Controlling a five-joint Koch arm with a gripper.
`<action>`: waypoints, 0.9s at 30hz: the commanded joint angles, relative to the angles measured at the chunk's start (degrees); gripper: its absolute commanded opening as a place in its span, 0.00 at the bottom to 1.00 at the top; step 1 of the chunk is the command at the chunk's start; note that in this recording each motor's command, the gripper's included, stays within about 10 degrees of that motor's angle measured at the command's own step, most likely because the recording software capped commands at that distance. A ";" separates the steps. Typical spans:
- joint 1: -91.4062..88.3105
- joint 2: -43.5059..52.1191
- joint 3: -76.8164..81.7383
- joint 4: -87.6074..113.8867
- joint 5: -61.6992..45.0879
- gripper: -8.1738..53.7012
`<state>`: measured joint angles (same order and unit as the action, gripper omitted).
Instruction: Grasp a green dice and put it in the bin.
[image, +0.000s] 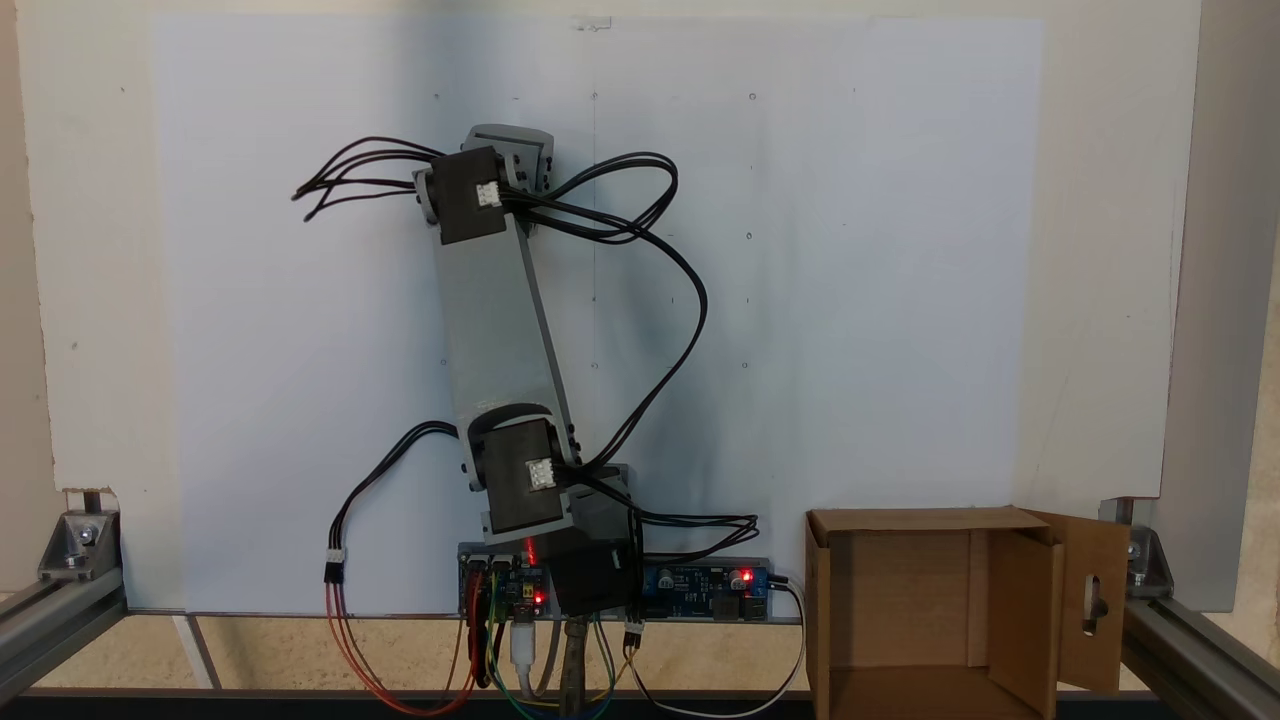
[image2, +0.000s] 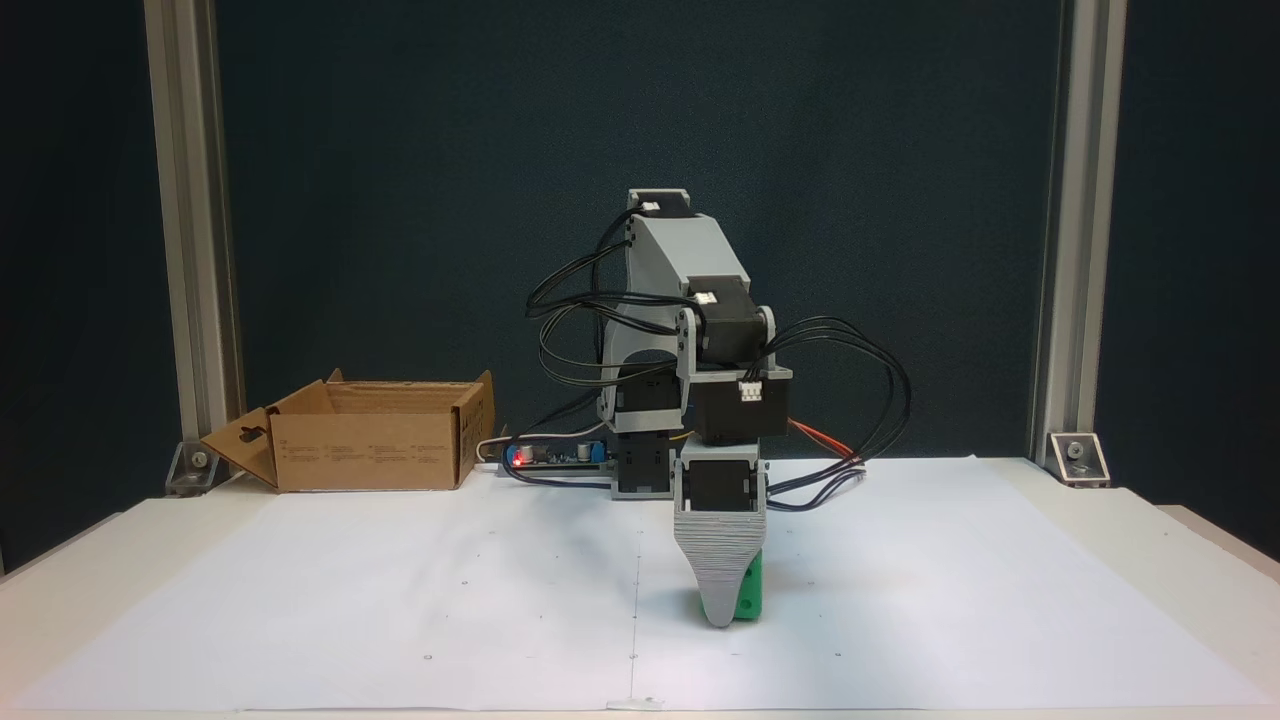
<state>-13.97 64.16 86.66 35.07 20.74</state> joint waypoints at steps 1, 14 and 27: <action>0.26 1.05 -0.35 0.44 2.90 0.32; 1.85 26.54 -7.65 18.46 3.34 0.32; 25.93 40.61 -6.33 21.18 -5.19 0.32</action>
<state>7.38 102.13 82.18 56.34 20.04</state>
